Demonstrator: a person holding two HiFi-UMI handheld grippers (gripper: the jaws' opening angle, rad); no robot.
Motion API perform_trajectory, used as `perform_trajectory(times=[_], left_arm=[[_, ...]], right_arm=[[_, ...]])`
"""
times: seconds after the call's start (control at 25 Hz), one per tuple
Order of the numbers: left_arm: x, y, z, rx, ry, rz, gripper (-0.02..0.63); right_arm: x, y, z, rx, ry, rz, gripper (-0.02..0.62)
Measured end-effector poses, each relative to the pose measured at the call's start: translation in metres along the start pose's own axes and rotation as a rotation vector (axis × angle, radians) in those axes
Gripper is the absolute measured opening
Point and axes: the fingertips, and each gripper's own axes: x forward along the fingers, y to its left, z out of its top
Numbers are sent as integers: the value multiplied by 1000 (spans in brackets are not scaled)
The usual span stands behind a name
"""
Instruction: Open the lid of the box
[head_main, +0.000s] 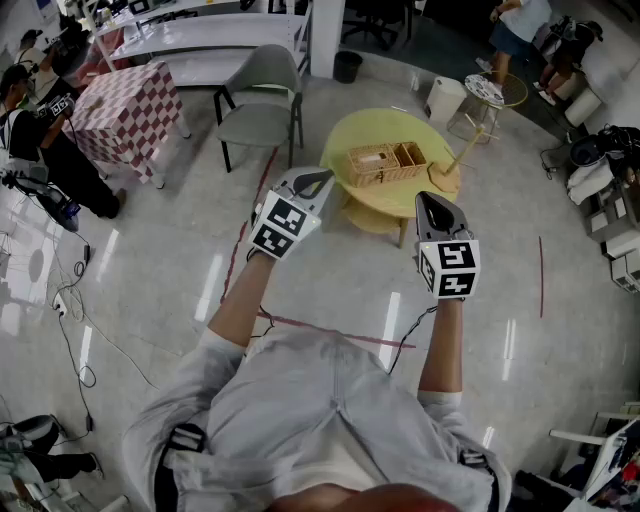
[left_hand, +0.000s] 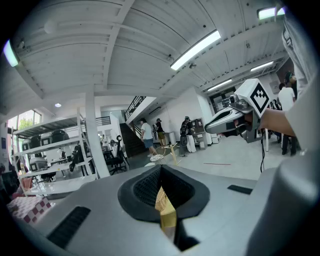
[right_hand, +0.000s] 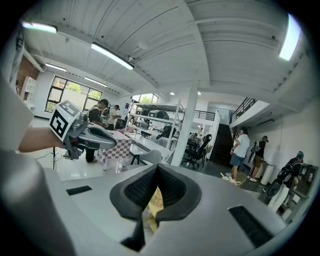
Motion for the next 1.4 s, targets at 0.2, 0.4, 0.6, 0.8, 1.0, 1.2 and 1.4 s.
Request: perform_trajectory(times=[0.2,0.4,0.6,0.8,1.0,1.2,1.4], left_arm=[[1,-3,-7,-28,10,5,29],[5,-15,-8,-33,22,16,29],[9,-30,-7,-42,35,44,29],[13,-46,-7,-51,43,81,29],[18,-61,-7,-72,50,98,29],[30,-58,-5,-71,62,109,29],[49,-37,-17,-80,73,103,29]], right_arm=[[0,-2,-4,5,0,7,23],[-7,-12,-12,22,-4,14,23],[-19,-28,-18,56,-39,25,23],[-31,-41,-25,92,-77,56,23],[-36,-41,-30,117,-101,142,23],[-26,-50,-36,130,-81,187,23],[5,-54,-41,123,-62,191,23]])
